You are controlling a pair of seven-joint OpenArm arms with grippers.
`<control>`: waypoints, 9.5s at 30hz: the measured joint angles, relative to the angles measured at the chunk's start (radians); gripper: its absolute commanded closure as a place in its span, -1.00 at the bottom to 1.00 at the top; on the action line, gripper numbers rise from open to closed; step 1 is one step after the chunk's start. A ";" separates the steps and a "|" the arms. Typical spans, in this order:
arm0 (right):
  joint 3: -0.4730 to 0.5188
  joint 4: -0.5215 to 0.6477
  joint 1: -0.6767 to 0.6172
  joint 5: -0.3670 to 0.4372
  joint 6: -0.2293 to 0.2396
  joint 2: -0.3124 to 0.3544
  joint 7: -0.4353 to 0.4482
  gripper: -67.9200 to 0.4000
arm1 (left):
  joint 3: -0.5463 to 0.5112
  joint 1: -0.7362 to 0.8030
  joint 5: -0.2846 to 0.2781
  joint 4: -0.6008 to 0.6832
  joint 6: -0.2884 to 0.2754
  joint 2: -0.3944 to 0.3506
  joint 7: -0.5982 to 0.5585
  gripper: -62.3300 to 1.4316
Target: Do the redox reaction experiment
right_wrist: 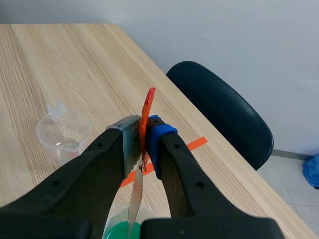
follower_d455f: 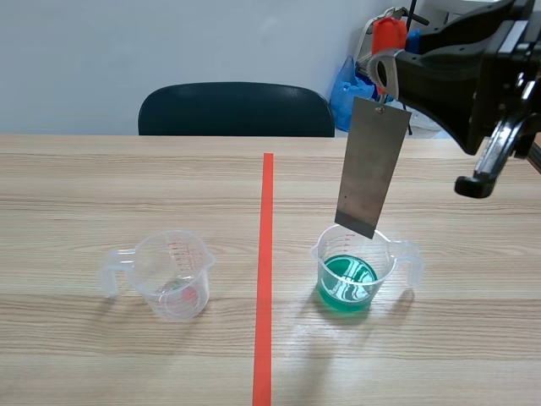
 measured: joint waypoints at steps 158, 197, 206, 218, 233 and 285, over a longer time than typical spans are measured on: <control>0.000 0.000 0.000 0.000 0.000 0.000 -0.018 0.97 | -0.045 0.000 0.217 -0.002 0.035 -0.024 -0.038 -1.00; 0.000 0.000 0.000 0.000 0.000 0.000 -0.018 0.97 | -0.044 0.000 0.158 -0.002 0.035 -0.014 -0.037 -1.00; 0.000 0.000 0.000 0.000 0.000 0.000 -0.018 0.97 | -0.044 0.000 0.158 -0.002 0.035 -0.014 -0.037 -1.00; 0.000 0.000 0.000 0.000 0.000 0.000 -0.018 0.97 | -0.044 0.000 0.158 -0.002 0.035 -0.014 -0.037 -1.00; 0.000 0.000 0.000 0.000 0.000 0.000 -0.018 0.97 | -0.044 0.000 0.158 -0.002 0.035 -0.014 -0.037 -1.00; -0.004 0.000 0.010 0.000 0.000 0.000 -0.029 0.97 | -0.044 0.000 0.158 -0.002 0.035 -0.014 -0.037 -1.00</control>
